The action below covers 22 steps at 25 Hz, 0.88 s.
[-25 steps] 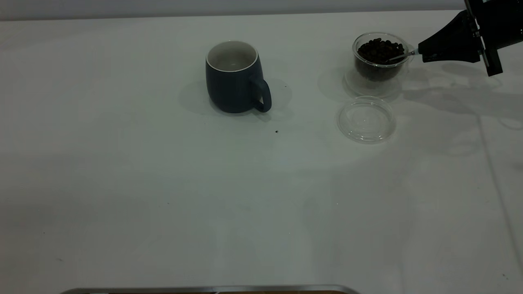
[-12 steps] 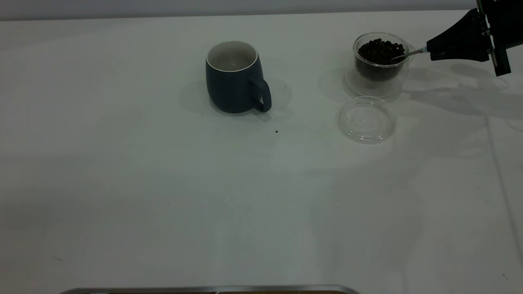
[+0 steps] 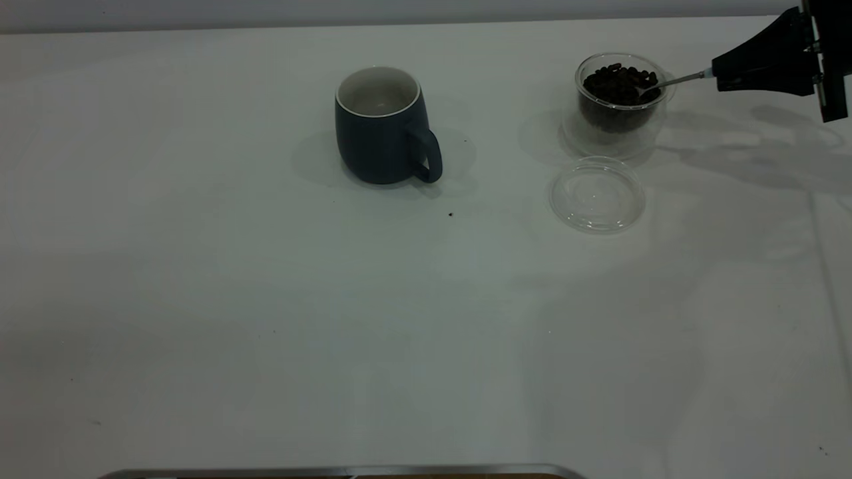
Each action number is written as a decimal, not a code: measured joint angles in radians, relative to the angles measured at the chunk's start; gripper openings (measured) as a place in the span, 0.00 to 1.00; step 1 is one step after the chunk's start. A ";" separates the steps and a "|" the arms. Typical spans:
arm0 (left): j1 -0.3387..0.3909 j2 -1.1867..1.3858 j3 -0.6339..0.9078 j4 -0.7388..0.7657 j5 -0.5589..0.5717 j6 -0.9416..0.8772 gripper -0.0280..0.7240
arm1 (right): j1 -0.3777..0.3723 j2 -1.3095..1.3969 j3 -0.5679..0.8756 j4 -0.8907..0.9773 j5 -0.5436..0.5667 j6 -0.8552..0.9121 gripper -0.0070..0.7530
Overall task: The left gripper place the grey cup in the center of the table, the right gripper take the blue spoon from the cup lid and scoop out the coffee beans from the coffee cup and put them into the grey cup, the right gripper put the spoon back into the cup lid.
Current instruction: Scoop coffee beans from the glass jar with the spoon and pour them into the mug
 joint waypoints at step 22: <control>0.000 0.000 0.000 0.000 0.000 0.001 0.70 | -0.003 0.000 0.000 0.072 0.005 -0.029 0.14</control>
